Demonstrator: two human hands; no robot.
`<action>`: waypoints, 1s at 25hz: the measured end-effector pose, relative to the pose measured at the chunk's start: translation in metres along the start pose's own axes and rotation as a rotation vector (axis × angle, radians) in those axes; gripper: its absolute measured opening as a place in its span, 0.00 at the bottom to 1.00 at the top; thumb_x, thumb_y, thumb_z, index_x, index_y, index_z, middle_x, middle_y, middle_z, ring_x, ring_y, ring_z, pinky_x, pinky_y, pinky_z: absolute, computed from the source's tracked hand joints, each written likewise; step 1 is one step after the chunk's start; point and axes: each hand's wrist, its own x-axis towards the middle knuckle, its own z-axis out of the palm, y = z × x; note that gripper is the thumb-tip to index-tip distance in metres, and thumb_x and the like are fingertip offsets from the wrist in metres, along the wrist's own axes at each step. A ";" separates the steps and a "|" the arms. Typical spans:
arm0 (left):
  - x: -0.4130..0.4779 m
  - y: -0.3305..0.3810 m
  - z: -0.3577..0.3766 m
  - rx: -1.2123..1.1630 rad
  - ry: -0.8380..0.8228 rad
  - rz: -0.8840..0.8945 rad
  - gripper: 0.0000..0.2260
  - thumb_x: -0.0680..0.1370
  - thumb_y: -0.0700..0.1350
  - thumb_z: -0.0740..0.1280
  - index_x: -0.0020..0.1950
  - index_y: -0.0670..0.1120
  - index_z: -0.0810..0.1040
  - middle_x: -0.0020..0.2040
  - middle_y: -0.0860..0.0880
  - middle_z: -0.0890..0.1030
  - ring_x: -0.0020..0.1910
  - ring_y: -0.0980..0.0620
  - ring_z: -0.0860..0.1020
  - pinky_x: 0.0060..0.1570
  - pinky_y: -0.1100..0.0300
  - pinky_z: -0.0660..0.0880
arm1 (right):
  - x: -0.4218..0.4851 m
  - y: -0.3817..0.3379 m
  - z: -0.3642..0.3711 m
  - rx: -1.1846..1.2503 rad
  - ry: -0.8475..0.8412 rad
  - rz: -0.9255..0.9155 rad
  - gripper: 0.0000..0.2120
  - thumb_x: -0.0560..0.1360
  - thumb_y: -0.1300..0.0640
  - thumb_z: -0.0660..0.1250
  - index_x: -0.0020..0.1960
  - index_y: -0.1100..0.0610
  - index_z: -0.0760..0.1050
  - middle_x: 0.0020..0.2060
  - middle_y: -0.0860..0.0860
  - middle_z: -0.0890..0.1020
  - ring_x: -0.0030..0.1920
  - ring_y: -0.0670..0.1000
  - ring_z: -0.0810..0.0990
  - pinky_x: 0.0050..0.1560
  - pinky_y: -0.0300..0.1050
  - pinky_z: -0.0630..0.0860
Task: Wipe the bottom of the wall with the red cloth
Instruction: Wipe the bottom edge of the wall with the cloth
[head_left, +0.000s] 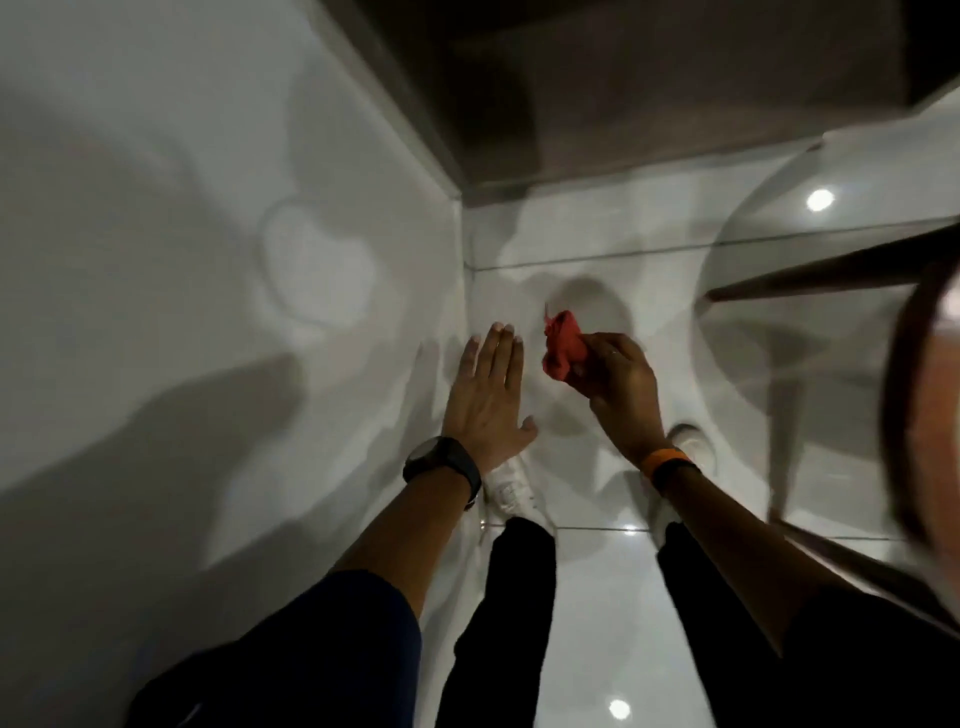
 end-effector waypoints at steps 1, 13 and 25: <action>0.010 -0.014 0.029 0.070 -0.092 -0.011 0.47 0.78 0.68 0.58 0.83 0.39 0.43 0.83 0.39 0.44 0.82 0.41 0.42 0.80 0.41 0.42 | 0.009 0.010 0.041 0.091 -0.036 0.066 0.19 0.72 0.69 0.72 0.62 0.61 0.80 0.56 0.58 0.82 0.56 0.59 0.82 0.56 0.47 0.79; 0.194 -0.071 0.120 0.850 -0.517 -0.008 0.42 0.82 0.69 0.47 0.83 0.39 0.42 0.83 0.38 0.44 0.82 0.38 0.44 0.79 0.40 0.42 | 0.116 0.083 0.306 0.710 -0.309 0.589 0.25 0.84 0.56 0.61 0.80 0.57 0.61 0.74 0.59 0.73 0.73 0.60 0.73 0.76 0.59 0.70; 0.230 -0.083 0.108 0.954 -0.521 -0.002 0.41 0.82 0.68 0.48 0.83 0.39 0.42 0.83 0.38 0.44 0.82 0.40 0.43 0.79 0.41 0.41 | 0.153 0.064 0.333 0.696 -0.082 0.595 0.23 0.86 0.47 0.49 0.77 0.54 0.68 0.69 0.60 0.79 0.67 0.61 0.78 0.72 0.55 0.74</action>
